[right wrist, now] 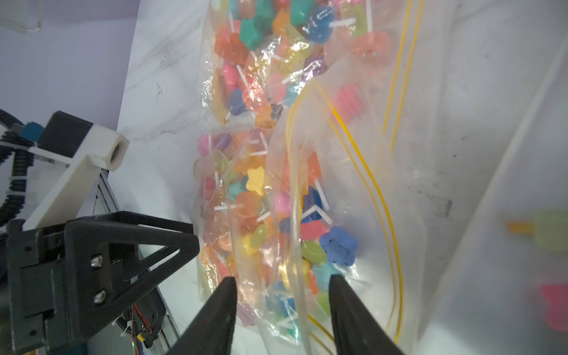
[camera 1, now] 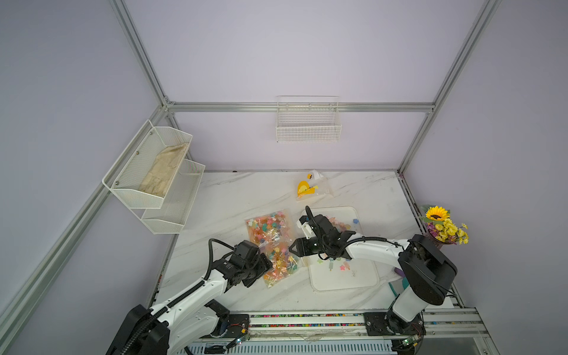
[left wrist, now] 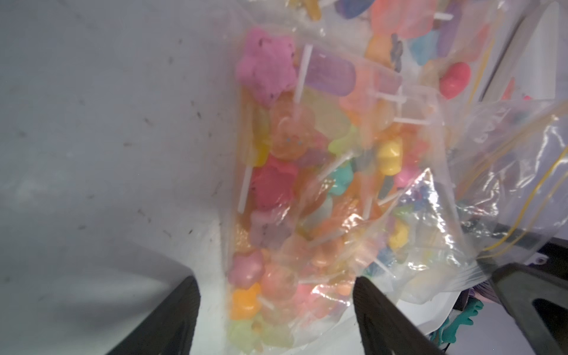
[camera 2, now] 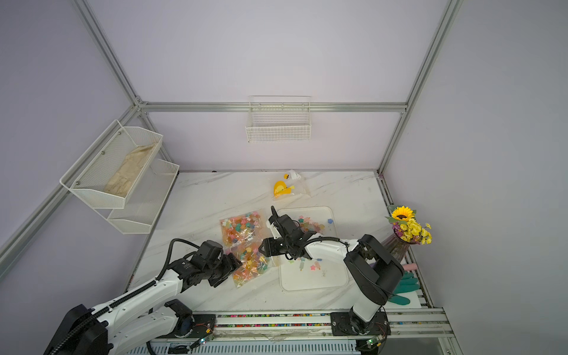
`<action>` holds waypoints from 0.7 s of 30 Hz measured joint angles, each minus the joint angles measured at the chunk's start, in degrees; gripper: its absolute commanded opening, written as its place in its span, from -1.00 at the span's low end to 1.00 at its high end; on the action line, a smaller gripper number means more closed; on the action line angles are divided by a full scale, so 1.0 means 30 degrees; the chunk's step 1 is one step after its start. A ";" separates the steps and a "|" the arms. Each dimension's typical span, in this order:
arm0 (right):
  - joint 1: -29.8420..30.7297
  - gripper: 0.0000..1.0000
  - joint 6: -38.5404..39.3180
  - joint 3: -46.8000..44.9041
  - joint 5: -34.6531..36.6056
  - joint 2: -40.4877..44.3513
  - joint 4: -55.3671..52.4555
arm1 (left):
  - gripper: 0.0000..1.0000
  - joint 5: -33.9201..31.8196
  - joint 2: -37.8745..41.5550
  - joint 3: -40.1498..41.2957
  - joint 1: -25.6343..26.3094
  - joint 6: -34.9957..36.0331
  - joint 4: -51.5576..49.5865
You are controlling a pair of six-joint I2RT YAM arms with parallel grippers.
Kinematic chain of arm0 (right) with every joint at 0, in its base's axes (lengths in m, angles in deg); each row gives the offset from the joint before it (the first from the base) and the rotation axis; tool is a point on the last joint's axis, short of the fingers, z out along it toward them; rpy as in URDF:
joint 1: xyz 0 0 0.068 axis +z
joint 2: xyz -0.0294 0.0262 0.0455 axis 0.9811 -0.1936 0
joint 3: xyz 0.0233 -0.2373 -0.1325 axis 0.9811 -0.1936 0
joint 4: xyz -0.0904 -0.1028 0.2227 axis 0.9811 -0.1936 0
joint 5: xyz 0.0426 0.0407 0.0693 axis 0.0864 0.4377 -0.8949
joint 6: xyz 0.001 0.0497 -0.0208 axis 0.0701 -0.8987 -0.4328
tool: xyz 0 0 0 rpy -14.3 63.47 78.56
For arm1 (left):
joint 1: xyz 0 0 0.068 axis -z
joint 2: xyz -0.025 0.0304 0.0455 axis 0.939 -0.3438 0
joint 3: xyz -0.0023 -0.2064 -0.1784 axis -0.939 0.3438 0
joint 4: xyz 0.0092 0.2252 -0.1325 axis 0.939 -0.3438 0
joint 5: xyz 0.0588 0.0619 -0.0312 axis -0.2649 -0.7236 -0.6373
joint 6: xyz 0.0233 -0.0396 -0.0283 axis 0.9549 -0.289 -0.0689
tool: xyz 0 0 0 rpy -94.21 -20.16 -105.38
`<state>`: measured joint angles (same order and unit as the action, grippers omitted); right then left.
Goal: Pour candies out of the ziploc bag
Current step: Open the ziploc bag at the center of the board.
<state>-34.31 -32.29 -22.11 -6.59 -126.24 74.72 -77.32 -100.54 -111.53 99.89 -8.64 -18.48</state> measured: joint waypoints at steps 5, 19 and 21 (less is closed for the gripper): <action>0.0000 -0.08 0.0000 0.0430 -0.0350 -0.0554 -0.0007 | 0.21 -0.0080 -0.0146 0.0386 -0.0124 -0.0306 0.1093; 0.0000 -0.12 -0.0058 0.0823 -0.0605 -0.1224 -0.0007 | -0.49 -0.0153 0.0510 0.0627 -0.0211 -0.0794 0.1734; 0.0000 -0.12 -0.0058 0.0860 -0.0605 -0.1224 -0.0015 | -0.67 -0.0138 0.0386 0.0634 -0.0219 -0.0794 0.1872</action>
<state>-34.31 -32.46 -19.53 -8.41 -129.91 74.68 -77.74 -99.38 -109.63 99.23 -11.02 -12.86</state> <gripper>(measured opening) 0.443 0.240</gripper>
